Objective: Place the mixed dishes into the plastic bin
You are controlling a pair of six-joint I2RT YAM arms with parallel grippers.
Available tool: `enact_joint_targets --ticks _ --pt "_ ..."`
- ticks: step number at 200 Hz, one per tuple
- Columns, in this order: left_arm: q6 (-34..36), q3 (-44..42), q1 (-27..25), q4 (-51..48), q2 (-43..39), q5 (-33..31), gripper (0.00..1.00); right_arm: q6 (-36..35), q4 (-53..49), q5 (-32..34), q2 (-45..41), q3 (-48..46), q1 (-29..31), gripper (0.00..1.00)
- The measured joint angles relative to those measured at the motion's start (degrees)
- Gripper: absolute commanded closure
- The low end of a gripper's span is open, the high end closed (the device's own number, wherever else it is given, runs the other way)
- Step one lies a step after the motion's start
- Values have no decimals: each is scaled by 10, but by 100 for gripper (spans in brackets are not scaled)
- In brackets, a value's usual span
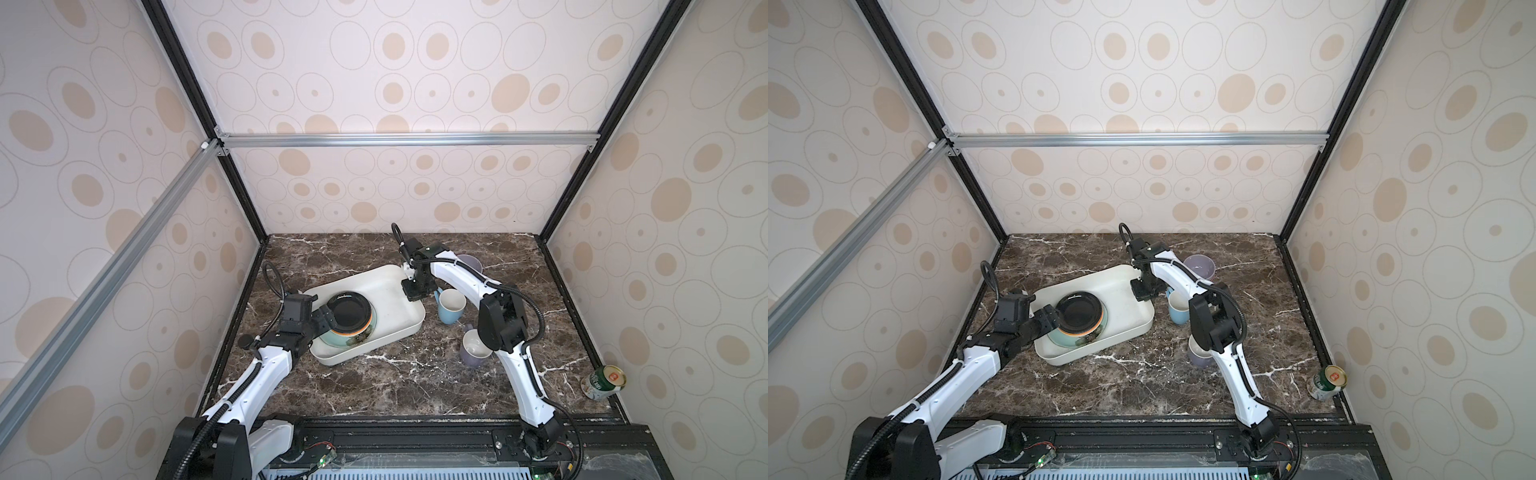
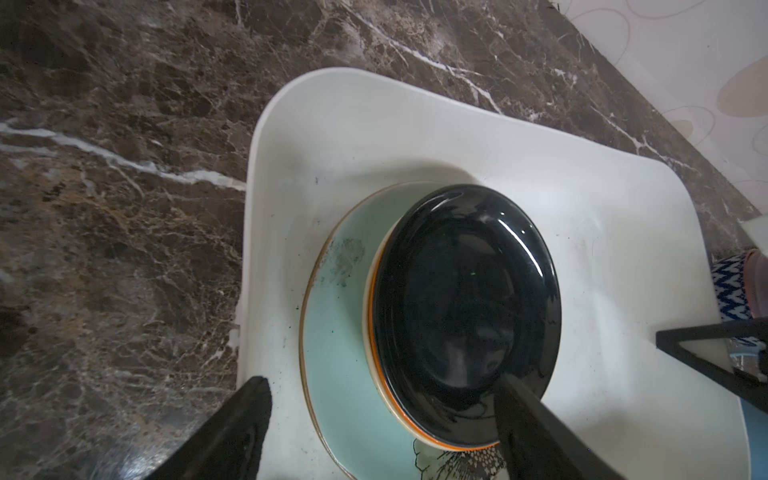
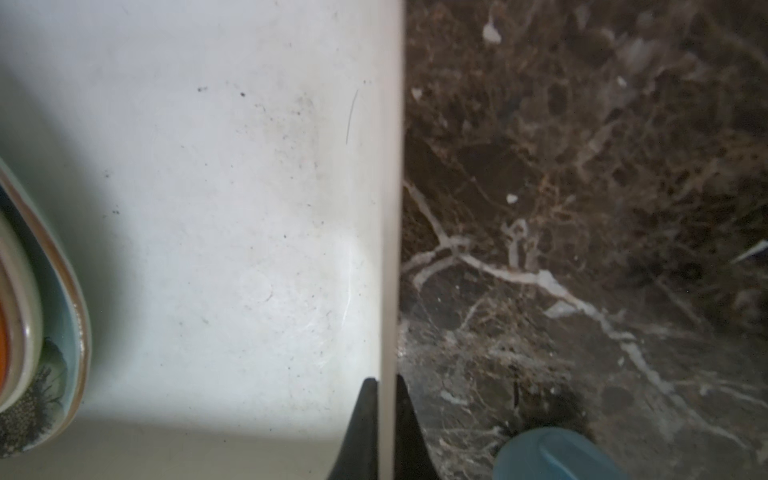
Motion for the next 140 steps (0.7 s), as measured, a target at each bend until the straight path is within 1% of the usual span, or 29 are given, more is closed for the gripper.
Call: enact_joint_targets --ticks 57,99,140 --pt "2 16 0 22 40 14 17 28 29 16 -77 -121 12 93" --pt "11 37 0 41 79 25 18 49 42 27 -116 -175 23 91" --pt "19 48 0 54 113 35 20 59 35 41 -141 -204 44 85"
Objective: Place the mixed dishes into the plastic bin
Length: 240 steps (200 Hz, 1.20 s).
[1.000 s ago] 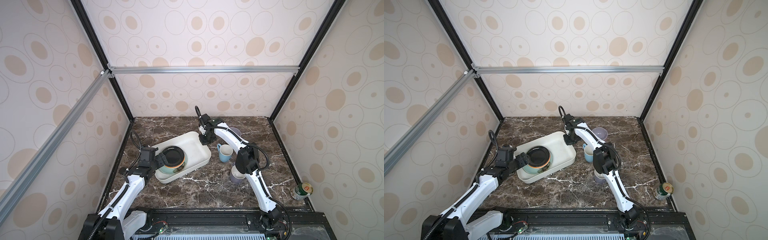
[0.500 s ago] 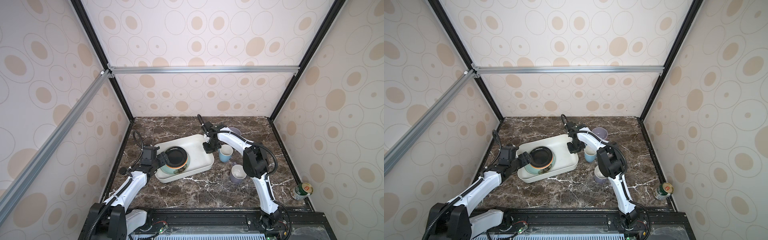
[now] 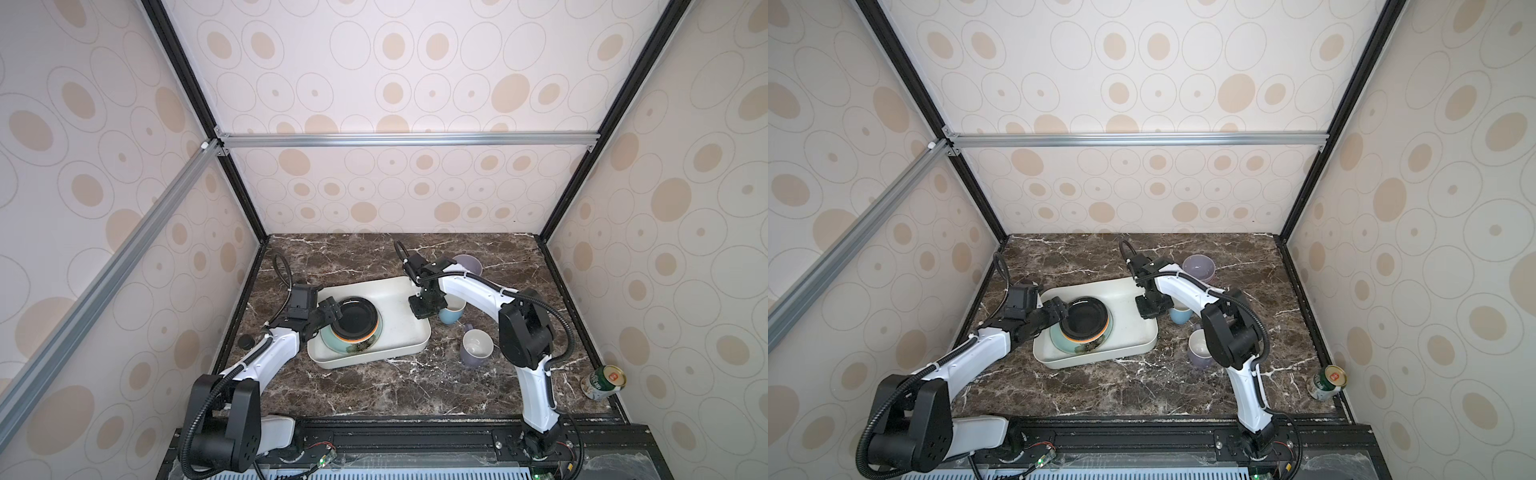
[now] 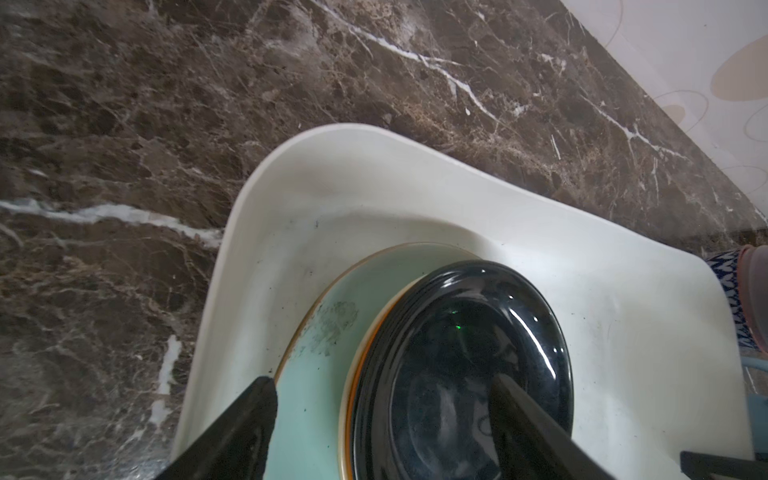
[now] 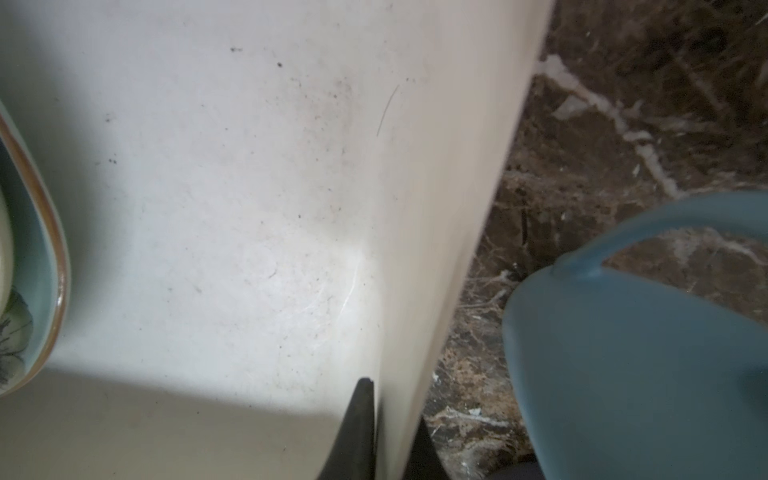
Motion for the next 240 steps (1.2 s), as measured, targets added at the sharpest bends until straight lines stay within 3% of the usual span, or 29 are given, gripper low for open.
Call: enact_joint_targets --ticks 86,130,182,240 --pt "28 50 0 -5 13 -15 20 -1 -17 22 -35 4 14 64" --pt "42 95 0 -34 7 -9 16 -15 -43 68 -75 88 2 56" --pt "84 196 -25 -74 10 33 13 -22 -36 92 -85 137 -134 49" --pt "139 339 -158 -103 89 38 13 -24 -35 78 8 191 -273 51"
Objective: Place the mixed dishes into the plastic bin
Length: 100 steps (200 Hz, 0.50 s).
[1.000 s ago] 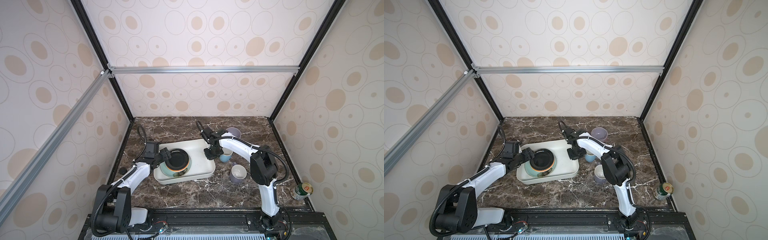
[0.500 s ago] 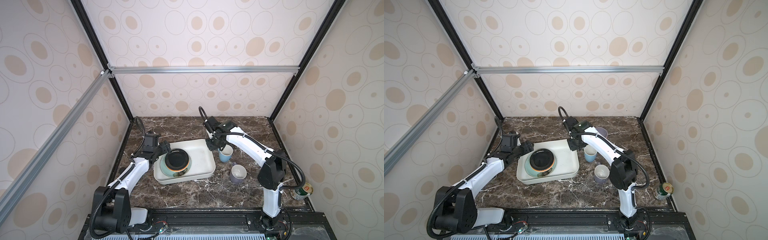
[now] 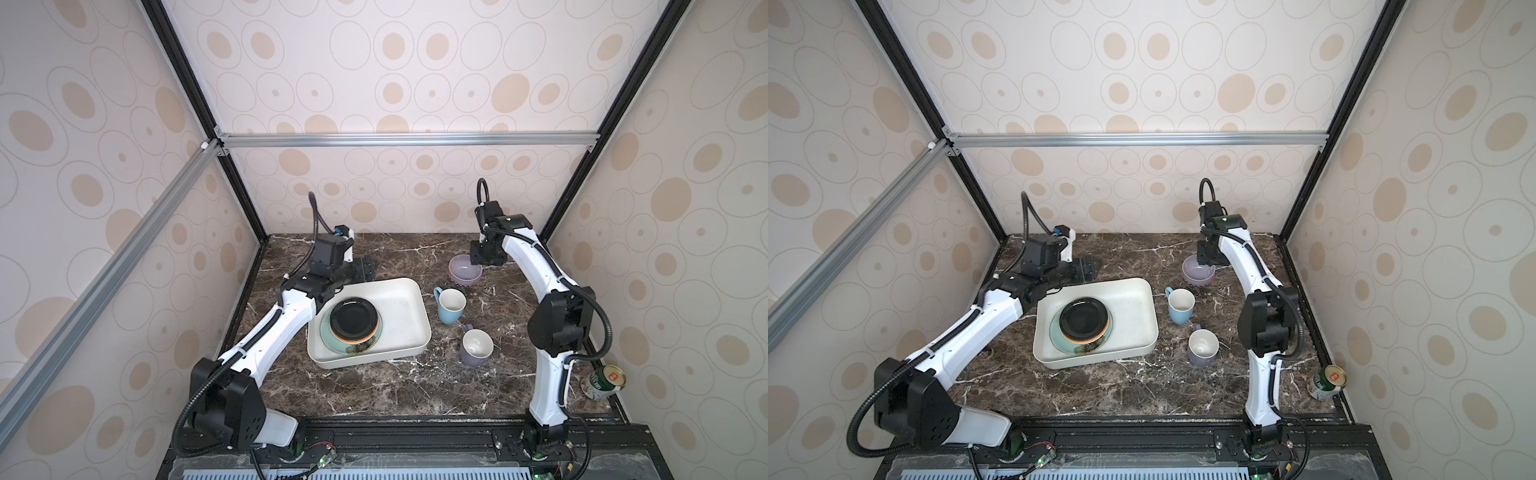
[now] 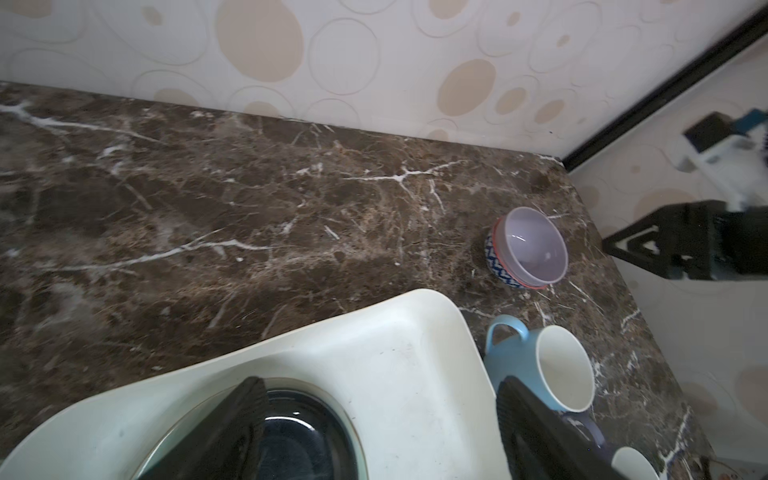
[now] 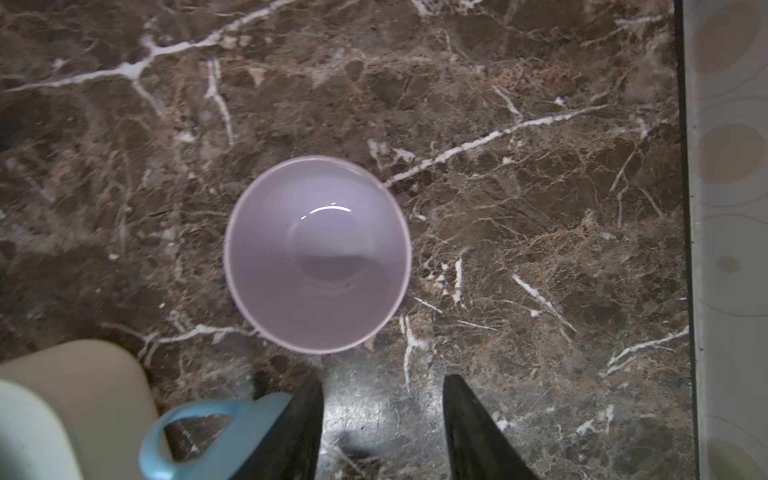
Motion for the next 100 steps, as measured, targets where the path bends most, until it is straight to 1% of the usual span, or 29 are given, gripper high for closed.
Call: enact_joint_targets --ticks 21,44,64,100 --pt "13 54 -38 -13 47 -5 13 0 -1 -16 36 21 -21 52" --pt "24 98 -68 -26 91 -13 13 0 -1 -32 60 29 -32 52" --pt "32 120 -86 -35 120 -20 13 0 -1 -41 76 40 -35 53" --pt "39 139 -104 -52 144 -31 13 1 4 -59 108 62 -35 59"
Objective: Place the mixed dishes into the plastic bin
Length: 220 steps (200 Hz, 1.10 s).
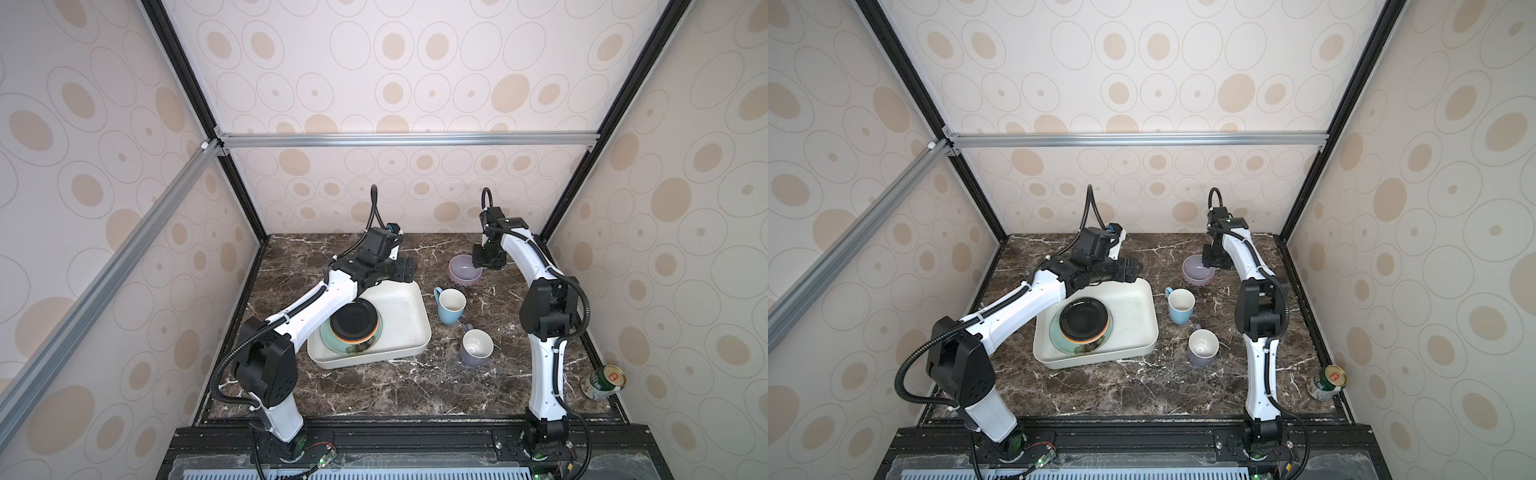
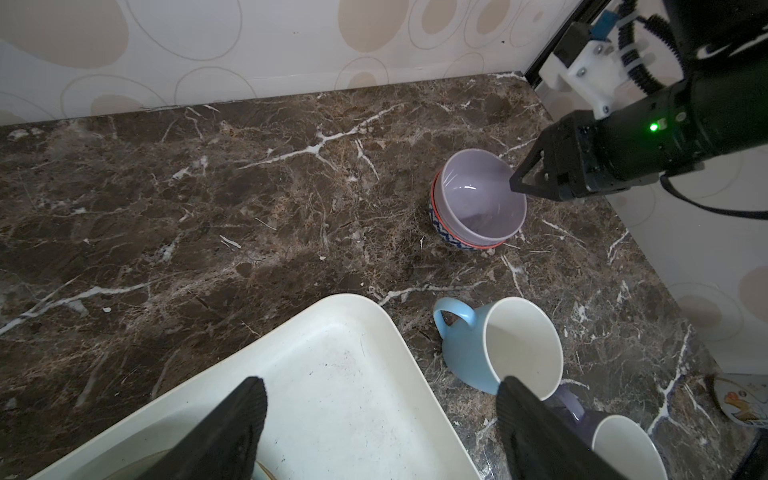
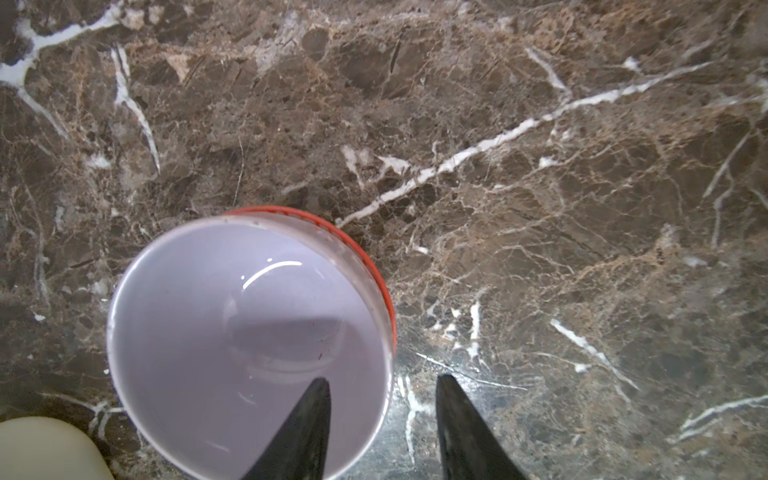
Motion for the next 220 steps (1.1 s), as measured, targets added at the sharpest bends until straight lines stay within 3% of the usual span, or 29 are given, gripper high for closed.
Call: enact_joint_targets --ticks 32,108,154,220 --pt "2 1 -7 -4 1 -9 13 1 3 -6 23 4 0 63" --pt "3 0 -9 -7 1 -24 14 4 3 -7 31 5 -1 93" --pt "3 -12 -9 -8 0 -31 15 6 3 -7 31 5 0 100" --pt "8 -26 -9 -11 -13 -44 15 6 2 -9 31 7 0 100"
